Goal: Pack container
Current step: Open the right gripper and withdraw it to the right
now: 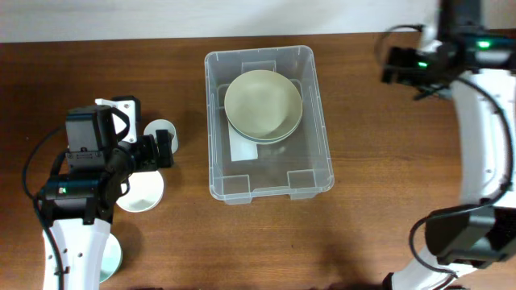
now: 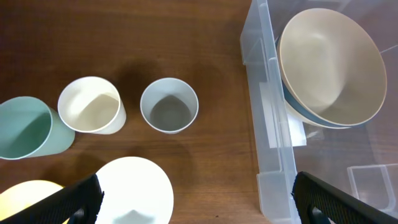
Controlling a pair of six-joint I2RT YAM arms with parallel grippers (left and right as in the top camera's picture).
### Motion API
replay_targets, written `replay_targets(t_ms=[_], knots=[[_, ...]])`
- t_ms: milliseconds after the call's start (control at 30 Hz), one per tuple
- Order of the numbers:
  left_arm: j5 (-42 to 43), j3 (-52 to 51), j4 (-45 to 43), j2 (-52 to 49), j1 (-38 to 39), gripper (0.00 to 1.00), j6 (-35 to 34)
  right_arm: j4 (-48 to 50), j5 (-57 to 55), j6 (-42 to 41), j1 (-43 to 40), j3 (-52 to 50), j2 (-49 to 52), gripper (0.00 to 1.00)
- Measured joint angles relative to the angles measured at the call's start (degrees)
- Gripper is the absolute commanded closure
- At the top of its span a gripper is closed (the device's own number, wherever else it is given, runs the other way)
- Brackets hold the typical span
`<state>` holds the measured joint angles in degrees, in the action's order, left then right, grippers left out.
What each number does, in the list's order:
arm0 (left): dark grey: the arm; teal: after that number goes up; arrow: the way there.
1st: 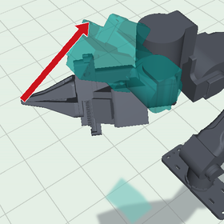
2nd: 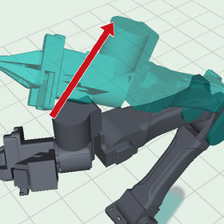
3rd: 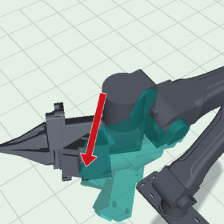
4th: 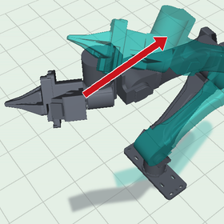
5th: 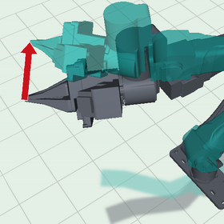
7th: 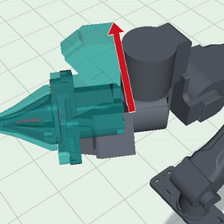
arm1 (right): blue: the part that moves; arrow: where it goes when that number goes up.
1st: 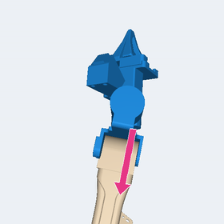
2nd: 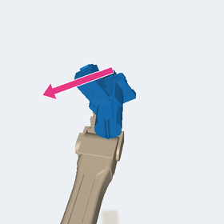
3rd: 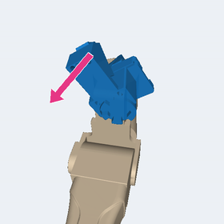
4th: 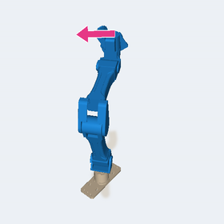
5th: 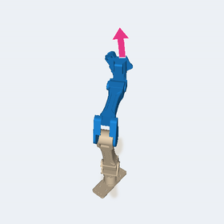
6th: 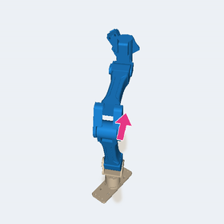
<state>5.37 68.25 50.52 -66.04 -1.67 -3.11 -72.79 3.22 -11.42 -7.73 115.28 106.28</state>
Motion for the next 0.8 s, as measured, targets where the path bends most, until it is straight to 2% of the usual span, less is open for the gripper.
replay_targets(t_ms=[300,567,600,633,733,800], knots=[[-0.1,1.6,0.1,-1.8,0.3,0.01,-0.7,-19.3,-0.2,-3.3,-11.5,0.0,-1.4,0.01],[-0.5,7.2,-0.2,-13.7,2.3,0.01,-2.3,-22.4,-0.2,-1.7,-12.9,-0.2,-10.6,0.01],[-0.5,7.4,-0.2,-15.3,2.5,0.01,-2.4,-22.4,-0.1,-1.0,-12.5,-0.2,-11.7,0.06],[-0.5,7.5,-0.2,-16.6,2.5,0.01,-2.5,-22.3,0.0,-0.3,-12.1,-0.2,-12.2,0.16],[-0.8,7.5,-0.2,-18.9,2.5,0.01,-2.8,-20.3,2.1,2.9,-9.9,-0.5,-11.8,0.76],[-0.9,7.5,-0.2,-19.0,2.5,0.01,-2.8,-18.1,3.3,4.5,-7.9,-1.3,-10.6,0.88]])
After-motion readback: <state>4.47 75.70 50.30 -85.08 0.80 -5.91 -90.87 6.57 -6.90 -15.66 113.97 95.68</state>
